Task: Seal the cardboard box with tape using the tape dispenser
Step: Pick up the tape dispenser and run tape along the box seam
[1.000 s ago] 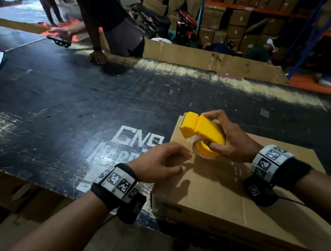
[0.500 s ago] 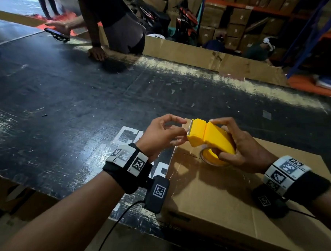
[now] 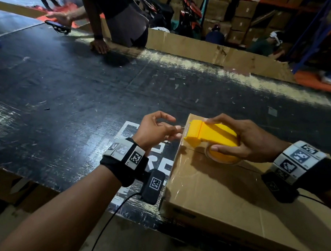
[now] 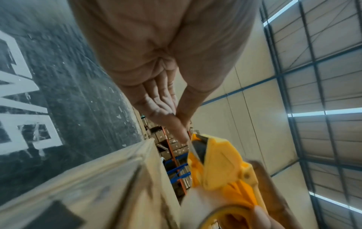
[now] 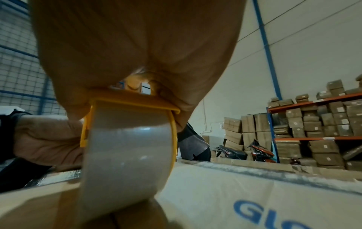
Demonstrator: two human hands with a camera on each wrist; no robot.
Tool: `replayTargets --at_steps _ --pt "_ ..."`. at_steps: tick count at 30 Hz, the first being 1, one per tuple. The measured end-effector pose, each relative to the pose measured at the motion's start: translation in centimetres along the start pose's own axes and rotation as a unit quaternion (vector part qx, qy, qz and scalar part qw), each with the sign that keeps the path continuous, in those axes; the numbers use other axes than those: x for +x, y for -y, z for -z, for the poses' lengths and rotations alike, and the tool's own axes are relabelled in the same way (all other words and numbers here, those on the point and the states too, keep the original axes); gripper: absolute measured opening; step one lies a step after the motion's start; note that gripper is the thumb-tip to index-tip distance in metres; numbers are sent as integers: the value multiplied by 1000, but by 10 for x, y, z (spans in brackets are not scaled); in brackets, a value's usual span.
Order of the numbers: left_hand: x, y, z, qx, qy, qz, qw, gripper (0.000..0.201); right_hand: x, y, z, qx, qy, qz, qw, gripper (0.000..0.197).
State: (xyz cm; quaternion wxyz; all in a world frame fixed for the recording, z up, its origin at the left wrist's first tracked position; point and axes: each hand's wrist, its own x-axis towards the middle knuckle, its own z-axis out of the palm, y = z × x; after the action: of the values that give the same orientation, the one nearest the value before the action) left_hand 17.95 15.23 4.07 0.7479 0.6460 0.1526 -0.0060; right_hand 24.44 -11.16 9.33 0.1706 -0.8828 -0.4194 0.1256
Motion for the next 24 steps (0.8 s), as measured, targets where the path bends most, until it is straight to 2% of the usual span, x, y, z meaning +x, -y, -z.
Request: replayTargets --at_steps 3,7,16,18,19,20,21,22,24 --pt "-2 14 14 -13 -22 20 999 38 1 3 7 -16 38 2 999 71" --pt "-2 37 21 -37 -29 33 998 31 13 11 7 -38 77 5 996 71" --pt "1 64 13 -81 0 90 993 34 20 20 10 -54 115 -13 992 76" --pt "2 70 8 -15 -8 68 998 38 21 22 10 -57 119 -16 991 75" --pt "5 73 7 75 -21 37 996 38 21 21 10 -59 120 -16 991 74" --pt "8 77 8 193 -33 -1 981 39 22 21 10 -58 119 -16 991 73" --pt "9 79 9 297 -47 -31 953 40 22 21 10 -57 119 -19 991 73" --pt "9 81 11 346 -56 -53 935 40 22 22 10 -58 119 -20 991 72" --pt "5 86 16 310 -16 -109 944 44 21 21 9 -61 119 -21 991 73"
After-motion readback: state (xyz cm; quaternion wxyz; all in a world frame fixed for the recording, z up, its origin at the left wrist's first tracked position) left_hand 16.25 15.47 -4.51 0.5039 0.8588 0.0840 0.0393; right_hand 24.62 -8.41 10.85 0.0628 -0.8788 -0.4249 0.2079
